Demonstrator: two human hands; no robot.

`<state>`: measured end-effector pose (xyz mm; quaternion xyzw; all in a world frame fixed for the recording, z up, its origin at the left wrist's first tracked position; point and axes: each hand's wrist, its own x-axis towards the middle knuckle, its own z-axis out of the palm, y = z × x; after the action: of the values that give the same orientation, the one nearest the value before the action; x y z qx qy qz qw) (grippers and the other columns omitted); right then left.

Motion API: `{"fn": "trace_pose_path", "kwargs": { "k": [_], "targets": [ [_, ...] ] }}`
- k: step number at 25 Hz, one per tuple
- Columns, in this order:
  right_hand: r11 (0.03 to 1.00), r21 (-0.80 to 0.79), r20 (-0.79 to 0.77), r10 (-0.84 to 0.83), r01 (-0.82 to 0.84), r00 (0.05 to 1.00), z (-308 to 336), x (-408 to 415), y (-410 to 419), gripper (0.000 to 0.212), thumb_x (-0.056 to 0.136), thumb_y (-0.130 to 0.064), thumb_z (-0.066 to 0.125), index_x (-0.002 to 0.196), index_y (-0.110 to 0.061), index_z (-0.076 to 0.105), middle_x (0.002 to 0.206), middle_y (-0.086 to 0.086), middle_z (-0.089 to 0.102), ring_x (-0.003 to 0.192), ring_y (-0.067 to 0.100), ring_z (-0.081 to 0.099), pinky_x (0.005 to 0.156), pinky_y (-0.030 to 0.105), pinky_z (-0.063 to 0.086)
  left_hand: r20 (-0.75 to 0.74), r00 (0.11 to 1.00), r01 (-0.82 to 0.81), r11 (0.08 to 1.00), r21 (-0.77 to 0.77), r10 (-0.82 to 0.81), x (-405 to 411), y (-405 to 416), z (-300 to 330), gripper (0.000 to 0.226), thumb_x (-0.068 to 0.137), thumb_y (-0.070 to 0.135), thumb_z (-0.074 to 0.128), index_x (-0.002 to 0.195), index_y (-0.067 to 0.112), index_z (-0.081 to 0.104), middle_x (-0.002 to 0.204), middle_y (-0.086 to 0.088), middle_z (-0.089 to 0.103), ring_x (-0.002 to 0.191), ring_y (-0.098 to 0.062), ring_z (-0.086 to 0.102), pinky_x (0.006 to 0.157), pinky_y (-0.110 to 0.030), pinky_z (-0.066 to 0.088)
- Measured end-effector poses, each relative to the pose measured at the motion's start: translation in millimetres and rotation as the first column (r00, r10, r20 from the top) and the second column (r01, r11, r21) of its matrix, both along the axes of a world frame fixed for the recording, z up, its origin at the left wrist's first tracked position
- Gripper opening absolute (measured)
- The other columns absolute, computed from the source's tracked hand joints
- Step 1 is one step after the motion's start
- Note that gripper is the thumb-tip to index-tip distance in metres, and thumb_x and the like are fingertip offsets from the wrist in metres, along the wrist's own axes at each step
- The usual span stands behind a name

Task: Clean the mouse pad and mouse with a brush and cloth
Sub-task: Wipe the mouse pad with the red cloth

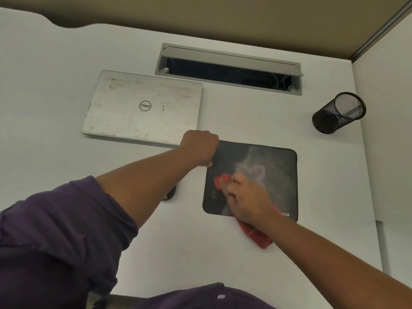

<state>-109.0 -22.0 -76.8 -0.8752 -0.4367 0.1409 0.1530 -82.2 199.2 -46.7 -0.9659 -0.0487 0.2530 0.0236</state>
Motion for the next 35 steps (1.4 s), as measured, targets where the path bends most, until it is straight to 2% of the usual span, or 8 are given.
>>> {"fn": "trace_pose_path", "kwargs": {
  "k": [6,10,14,18,22,26,30,35],
  "targets": [
    [0.998,0.037,0.024,-0.048,0.047,0.999,1.8,6.0,9.2,0.013,0.092,-0.028,0.055,0.092,-0.024,0.068,0.087,-0.002,0.051,0.062,0.023,0.054,0.049,0.027,0.038,-0.012,1.000,-0.006,1.000,0.010,0.006,3.1,-0.6,2.3,0.042,0.076,0.043,0.085,0.087,0.022,0.050,0.065,0.003,0.042,0.066,-0.023,0.052,0.063,-0.032,0.042],
    [0.971,0.031,0.028,0.238,-0.239,0.971,-1.6,-19.3,-1.5,0.020,0.091,-0.028,0.048,0.099,-0.028,0.066,0.087,-0.004,0.047,0.061,0.020,0.050,0.050,0.027,0.036,-0.011,0.999,-0.035,0.999,0.004,0.035,2.0,-2.6,1.2,0.040,0.077,0.041,0.084,0.084,0.021,0.050,0.065,0.003,0.044,0.058,-0.019,0.048,0.062,-0.032,0.041],
    [0.985,0.033,0.116,-0.175,0.172,0.978,0.9,19.8,26.4,0.015,0.092,-0.030,0.054,0.090,-0.026,0.068,0.089,-0.001,0.050,0.062,0.022,0.055,0.061,0.028,0.031,-0.007,0.999,-0.054,0.998,-0.019,0.054,0.9,0.4,-1.3,0.041,0.076,0.042,0.085,0.085,0.021,0.051,0.066,0.003,0.044,0.062,-0.021,0.051,0.062,-0.032,0.040],
    [0.963,0.003,0.063,0.268,-0.268,0.961,-2.8,-17.8,4.0,0.017,0.093,-0.031,0.051,0.101,-0.029,0.065,0.088,-0.004,0.045,0.064,0.019,0.049,0.054,0.026,0.027,-0.009,0.996,-0.086,0.996,-0.027,0.086,-0.7,0.8,-3.9,0.041,0.076,0.045,0.085,0.077,0.022,0.051,0.065,0.003,0.048,0.053,-0.016,0.044,0.061,-0.031,0.042],
    [0.995,-0.015,0.129,-0.093,0.095,0.987,8.7,41.9,27.6,0.021,0.092,-0.030,0.052,0.105,-0.028,0.068,0.092,-0.001,0.051,0.069,0.024,0.058,0.055,0.030,0.043,-0.019,0.997,-0.071,0.997,-0.042,0.070,-0.2,4.5,-4.6,0.041,0.077,0.045,0.083,0.079,0.022,0.050,0.065,0.003,0.047,0.054,-0.016,0.045,0.060,-0.031,0.040],
    [0.970,-0.064,0.058,0.238,-0.234,0.970,1.7,2.8,20.8,0.027,0.092,-0.031,0.046,0.110,-0.030,0.067,0.092,-0.002,0.049,0.065,0.021,0.054,0.053,0.028,0.034,-0.025,1.000,0.006,1.000,-0.030,-0.007,2.5,4.9,0.0,0.036,0.081,0.043,0.079,0.088,0.023,0.051,0.067,0.004,0.044,0.066,-0.021,0.052,0.061,-0.033,0.042],
    [0.996,-0.085,0.094,-0.029,0.037,0.995,9.5,37.5,34.0,0.025,0.093,-0.035,0.044,0.105,-0.034,0.066,0.097,-0.002,0.049,0.073,0.023,0.057,0.053,0.031,0.039,-0.017,0.999,0.045,0.998,-0.051,-0.046,5.8,7.0,-0.1,0.021,0.088,0.032,0.069,0.100,0.023,0.054,0.071,0.005,0.042,0.073,-0.023,0.053,0.062,-0.033,0.040],
    [0.989,-0.086,-0.002,0.120,-0.120,0.993,8.4,24.1,29.3,0.023,0.094,-0.033,0.044,0.105,-0.036,0.065,0.096,-0.003,0.048,0.069,0.022,0.055,0.055,0.032,0.040,0.011,0.999,0.051,0.997,-0.063,-0.050,4.9,7.5,-2.2,0.019,0.090,0.034,0.068,0.100,0.022,0.057,0.070,0.005,0.040,0.074,-0.024,0.053,0.065,-0.033,0.042]
  ]
}}
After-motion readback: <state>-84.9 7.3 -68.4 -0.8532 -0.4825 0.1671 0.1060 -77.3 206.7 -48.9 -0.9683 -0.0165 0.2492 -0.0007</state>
